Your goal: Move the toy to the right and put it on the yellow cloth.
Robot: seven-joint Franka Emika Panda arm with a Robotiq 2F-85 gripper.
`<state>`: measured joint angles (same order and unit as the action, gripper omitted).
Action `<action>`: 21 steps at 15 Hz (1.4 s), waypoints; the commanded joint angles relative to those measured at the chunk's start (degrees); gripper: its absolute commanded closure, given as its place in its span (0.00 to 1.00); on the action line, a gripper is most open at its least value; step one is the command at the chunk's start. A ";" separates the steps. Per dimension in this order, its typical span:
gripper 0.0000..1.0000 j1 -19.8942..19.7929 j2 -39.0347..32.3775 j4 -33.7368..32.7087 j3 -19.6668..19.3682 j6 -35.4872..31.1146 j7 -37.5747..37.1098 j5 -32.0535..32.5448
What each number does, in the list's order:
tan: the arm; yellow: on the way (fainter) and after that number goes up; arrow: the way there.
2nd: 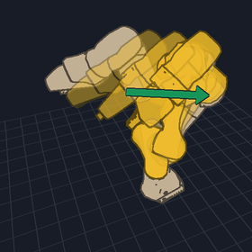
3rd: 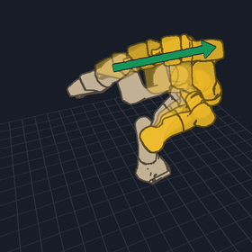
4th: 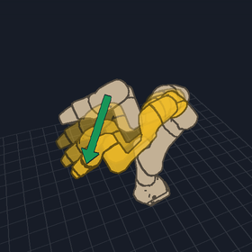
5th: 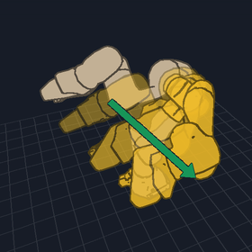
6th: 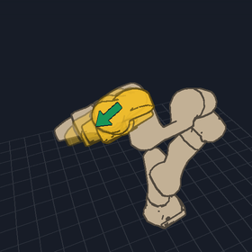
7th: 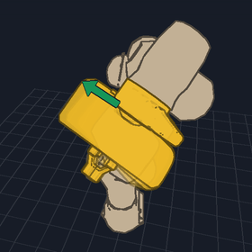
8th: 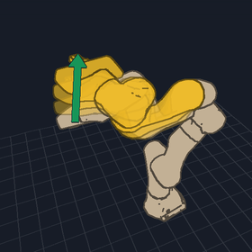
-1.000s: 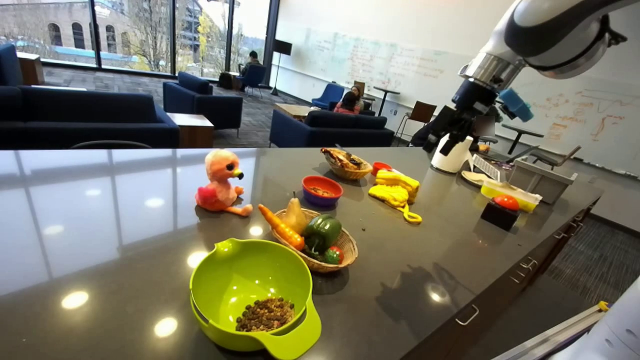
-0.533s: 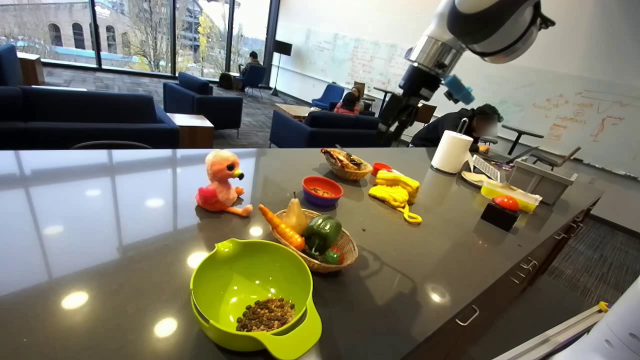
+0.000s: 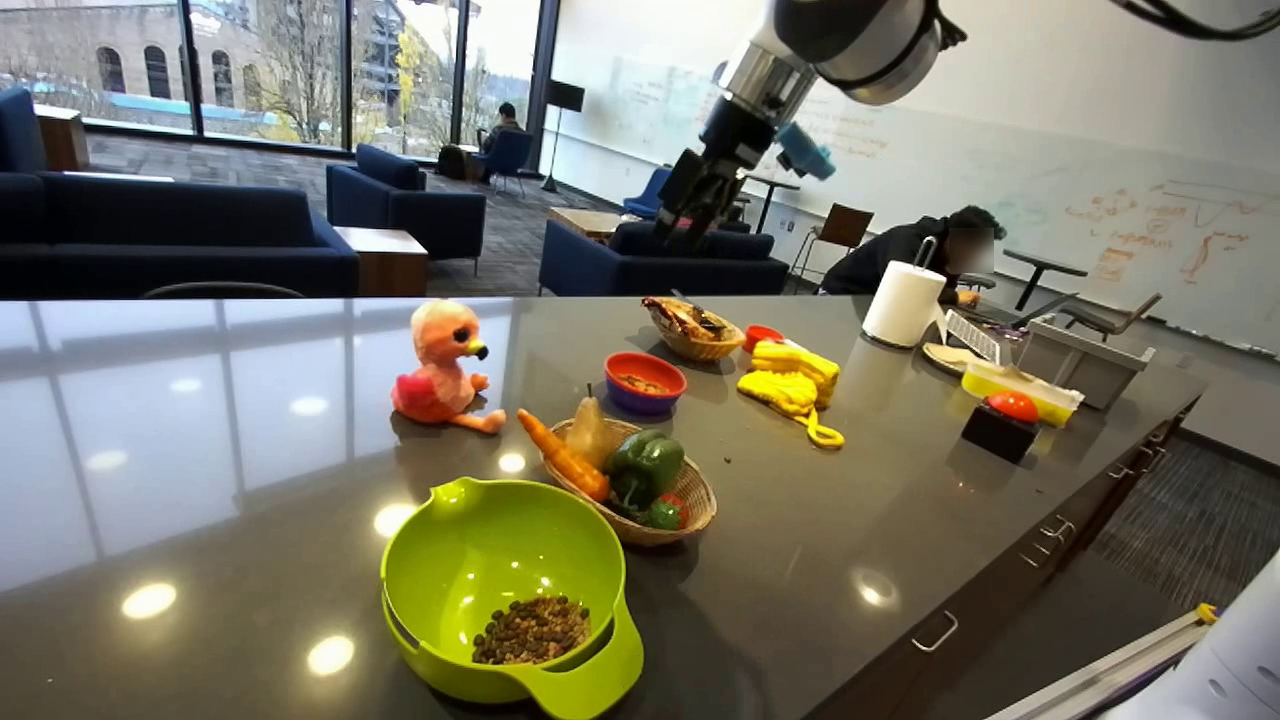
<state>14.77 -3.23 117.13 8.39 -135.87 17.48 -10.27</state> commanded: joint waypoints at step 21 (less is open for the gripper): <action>0.00 6.75 -50.10 -60.06 7.33 14.92 -3.35 3.99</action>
<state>20.52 -48.35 64.75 15.45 -123.92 15.72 -7.26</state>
